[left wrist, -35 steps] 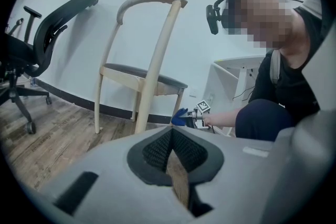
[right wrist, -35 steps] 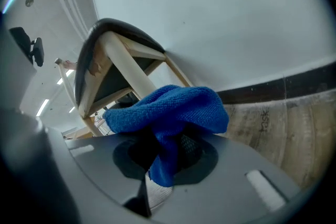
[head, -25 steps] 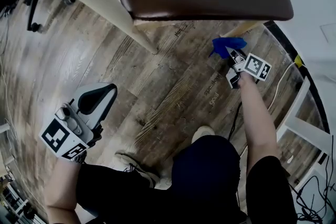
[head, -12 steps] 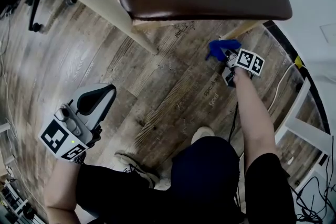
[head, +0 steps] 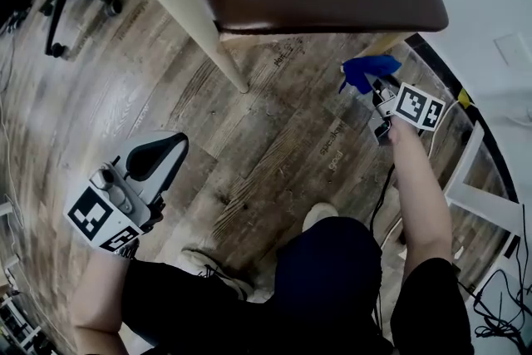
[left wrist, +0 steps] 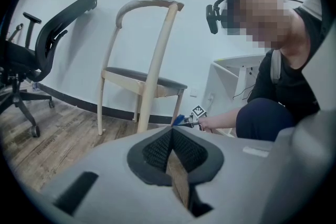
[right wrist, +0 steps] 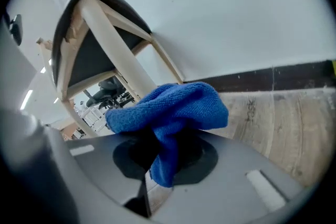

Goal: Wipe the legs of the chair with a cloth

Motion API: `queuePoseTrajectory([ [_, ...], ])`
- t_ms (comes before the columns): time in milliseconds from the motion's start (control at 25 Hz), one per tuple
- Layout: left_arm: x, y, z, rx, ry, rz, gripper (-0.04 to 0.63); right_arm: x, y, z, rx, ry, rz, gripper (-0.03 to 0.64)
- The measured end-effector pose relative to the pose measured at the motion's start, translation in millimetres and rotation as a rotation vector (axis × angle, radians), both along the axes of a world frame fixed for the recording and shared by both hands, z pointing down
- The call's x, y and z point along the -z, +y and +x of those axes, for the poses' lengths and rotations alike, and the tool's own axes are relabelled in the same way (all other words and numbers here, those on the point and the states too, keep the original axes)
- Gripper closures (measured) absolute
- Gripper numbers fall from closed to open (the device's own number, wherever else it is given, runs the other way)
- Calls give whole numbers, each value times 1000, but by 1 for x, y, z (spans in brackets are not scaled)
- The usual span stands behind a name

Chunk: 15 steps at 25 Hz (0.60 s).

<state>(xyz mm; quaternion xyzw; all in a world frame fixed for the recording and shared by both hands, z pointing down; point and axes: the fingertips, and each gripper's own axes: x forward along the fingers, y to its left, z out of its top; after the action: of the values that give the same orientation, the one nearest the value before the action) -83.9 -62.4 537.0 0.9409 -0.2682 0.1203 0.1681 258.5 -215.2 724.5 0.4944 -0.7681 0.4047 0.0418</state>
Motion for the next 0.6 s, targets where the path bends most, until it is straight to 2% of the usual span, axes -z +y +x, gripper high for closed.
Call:
queuePoseTrajectory([
  [200, 3, 3, 4, -31, 22, 7, 597, 97, 5, -4, 57, 84, 137, 551],
  [400, 9, 2, 0, -28, 48, 21, 597, 174, 13, -27, 146, 130, 246, 551],
  [480, 11, 2, -2, -26, 55, 24, 597, 193, 19, -45, 183, 118, 258, 551],
  [600, 12, 3, -5, -23, 59, 27, 597, 209, 26, -83, 258, 49, 260, 551],
])
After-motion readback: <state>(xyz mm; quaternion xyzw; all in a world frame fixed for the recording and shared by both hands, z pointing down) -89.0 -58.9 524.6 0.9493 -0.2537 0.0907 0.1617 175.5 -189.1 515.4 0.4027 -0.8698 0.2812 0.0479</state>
